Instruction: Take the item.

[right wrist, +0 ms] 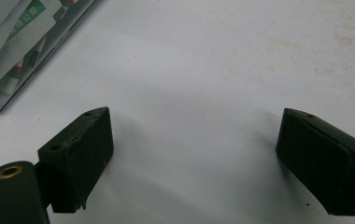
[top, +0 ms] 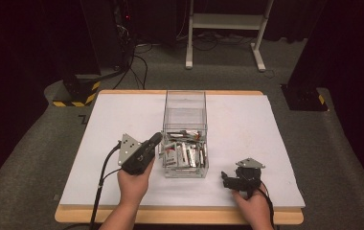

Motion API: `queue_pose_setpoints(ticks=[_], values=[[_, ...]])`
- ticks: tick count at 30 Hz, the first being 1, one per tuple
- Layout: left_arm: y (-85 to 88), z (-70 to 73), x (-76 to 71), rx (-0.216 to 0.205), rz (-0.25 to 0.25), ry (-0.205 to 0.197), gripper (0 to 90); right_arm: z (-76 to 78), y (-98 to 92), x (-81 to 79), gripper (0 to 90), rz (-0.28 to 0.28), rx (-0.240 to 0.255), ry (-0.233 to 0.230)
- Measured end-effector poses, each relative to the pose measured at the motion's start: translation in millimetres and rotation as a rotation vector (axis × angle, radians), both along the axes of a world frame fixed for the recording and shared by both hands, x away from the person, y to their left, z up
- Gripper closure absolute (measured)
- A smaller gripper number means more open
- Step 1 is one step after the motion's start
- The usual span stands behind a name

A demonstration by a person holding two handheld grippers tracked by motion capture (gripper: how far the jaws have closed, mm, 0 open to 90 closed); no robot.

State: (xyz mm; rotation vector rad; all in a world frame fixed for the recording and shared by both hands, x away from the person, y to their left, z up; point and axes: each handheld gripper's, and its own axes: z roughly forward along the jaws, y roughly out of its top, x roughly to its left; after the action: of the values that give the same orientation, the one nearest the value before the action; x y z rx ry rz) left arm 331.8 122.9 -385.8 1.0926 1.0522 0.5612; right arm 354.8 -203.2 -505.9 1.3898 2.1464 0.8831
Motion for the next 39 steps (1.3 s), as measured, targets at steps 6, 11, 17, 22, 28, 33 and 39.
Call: queue_pose_setpoints(ticks=[6,11,17,22,28,33,39], values=[[8.7,3.6,-2.1,-0.003,0.01,-0.008,90.0,0.0,0.1,0.0,11.0,0.0,0.0,0.0],[15.4,4.8,-3.9,0.006,0.02,-0.012,90.0,0.0,0.1,0.0,11.0,0.0,0.0,0.0],[22.9,1.6,-4.7,0.008,0.031,-0.004,90.0,0.0,0.1,0.0,11.0,0.0,-0.001,0.0],[28.7,-3.1,-3.2,0.022,0.043,0.005,90.0,0.0,0.1,0.0,10.9,0.0,-0.001,0.0],[35.7,-9.2,-0.8,0.038,0.058,0.018,90.0,0.0,0.1,0.0,11.0,0.0,0.0,0.0],[41.3,-12.6,0.6,0.042,0.07,0.025,90.0,0.0,0.1,0.0,11.0,0.0,0.0,0.0],[49.2,-15.8,3.7,0.048,0.085,0.033,90.0,0.0,0.0,0.0,11.0,0.0,0.0,0.0]])
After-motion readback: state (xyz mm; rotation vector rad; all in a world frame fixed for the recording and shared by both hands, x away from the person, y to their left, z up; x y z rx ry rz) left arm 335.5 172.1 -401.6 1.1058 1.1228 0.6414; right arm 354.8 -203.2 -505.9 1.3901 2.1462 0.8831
